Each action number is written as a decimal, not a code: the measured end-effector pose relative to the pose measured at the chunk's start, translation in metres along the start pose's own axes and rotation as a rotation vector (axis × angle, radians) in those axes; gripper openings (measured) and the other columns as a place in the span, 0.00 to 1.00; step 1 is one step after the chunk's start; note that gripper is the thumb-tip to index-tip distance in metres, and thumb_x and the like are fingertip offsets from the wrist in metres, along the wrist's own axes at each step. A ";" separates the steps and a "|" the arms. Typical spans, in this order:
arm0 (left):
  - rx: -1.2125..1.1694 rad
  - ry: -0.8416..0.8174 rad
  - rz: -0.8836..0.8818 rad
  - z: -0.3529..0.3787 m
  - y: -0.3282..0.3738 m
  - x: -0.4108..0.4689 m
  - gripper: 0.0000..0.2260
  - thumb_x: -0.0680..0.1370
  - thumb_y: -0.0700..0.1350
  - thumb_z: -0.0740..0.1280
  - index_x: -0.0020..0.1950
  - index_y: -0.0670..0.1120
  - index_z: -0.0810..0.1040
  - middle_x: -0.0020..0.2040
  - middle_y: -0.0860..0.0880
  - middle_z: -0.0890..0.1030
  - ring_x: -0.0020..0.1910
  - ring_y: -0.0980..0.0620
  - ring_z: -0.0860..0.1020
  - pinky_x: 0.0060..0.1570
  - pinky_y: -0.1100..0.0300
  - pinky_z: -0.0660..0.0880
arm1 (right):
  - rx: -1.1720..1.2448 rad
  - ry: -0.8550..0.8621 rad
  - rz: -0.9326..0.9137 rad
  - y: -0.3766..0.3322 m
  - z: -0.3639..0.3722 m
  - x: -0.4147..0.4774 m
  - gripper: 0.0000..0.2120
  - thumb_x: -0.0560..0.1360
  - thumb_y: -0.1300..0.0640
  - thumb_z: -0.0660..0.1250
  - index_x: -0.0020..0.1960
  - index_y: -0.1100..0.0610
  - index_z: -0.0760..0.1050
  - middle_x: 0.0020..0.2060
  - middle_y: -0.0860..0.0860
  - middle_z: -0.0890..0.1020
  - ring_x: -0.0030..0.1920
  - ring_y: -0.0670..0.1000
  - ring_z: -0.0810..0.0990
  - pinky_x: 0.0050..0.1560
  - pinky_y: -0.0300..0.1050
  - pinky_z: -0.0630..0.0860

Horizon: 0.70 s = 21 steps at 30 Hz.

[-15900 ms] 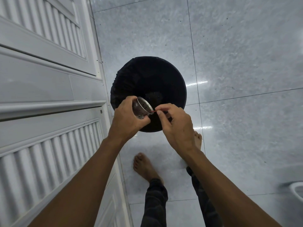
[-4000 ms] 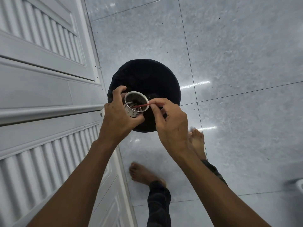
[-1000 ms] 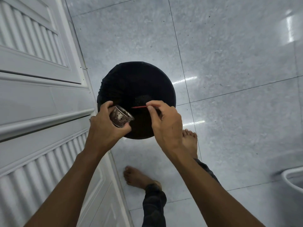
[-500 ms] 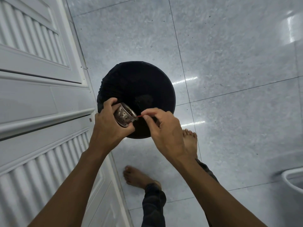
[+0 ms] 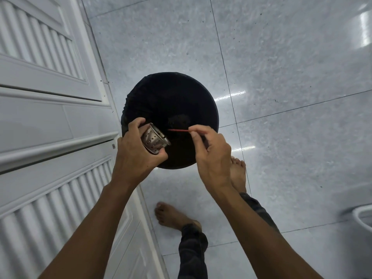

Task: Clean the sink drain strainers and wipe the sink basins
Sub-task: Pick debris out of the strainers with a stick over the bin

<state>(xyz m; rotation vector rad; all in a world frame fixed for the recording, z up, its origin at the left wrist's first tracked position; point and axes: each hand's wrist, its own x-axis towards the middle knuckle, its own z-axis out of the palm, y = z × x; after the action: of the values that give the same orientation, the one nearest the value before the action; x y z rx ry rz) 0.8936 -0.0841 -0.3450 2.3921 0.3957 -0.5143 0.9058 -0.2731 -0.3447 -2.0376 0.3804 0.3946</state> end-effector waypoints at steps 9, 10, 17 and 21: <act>-0.053 0.050 0.012 0.002 -0.008 0.001 0.42 0.68 0.48 0.82 0.75 0.49 0.63 0.63 0.54 0.79 0.59 0.54 0.80 0.62 0.50 0.80 | 0.087 0.044 0.075 0.004 0.003 0.002 0.09 0.83 0.54 0.66 0.61 0.53 0.81 0.52 0.47 0.84 0.53 0.45 0.81 0.54 0.42 0.82; -0.059 0.055 0.014 0.003 -0.010 0.001 0.42 0.68 0.47 0.82 0.75 0.49 0.63 0.63 0.57 0.78 0.57 0.60 0.79 0.60 0.58 0.80 | 0.117 0.046 0.075 0.005 0.002 0.002 0.09 0.83 0.54 0.66 0.61 0.53 0.81 0.52 0.46 0.84 0.53 0.44 0.82 0.54 0.40 0.81; -0.112 0.057 0.009 0.007 -0.014 0.001 0.42 0.66 0.53 0.79 0.76 0.50 0.63 0.64 0.61 0.75 0.54 0.71 0.76 0.53 0.75 0.72 | 0.065 0.073 0.093 0.009 0.005 0.004 0.10 0.83 0.54 0.66 0.61 0.53 0.81 0.51 0.47 0.84 0.51 0.43 0.82 0.50 0.33 0.79; -0.095 0.073 0.016 0.011 -0.019 0.002 0.42 0.68 0.48 0.82 0.76 0.49 0.63 0.67 0.54 0.79 0.58 0.60 0.78 0.56 0.69 0.75 | 0.077 -0.038 0.022 0.009 0.004 0.004 0.09 0.82 0.53 0.66 0.61 0.52 0.81 0.52 0.46 0.84 0.52 0.44 0.82 0.51 0.34 0.80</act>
<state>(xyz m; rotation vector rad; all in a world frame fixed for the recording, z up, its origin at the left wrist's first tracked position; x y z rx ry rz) 0.8848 -0.0767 -0.3644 2.3251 0.4236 -0.3929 0.9051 -0.2742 -0.3553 -1.9494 0.3892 0.4255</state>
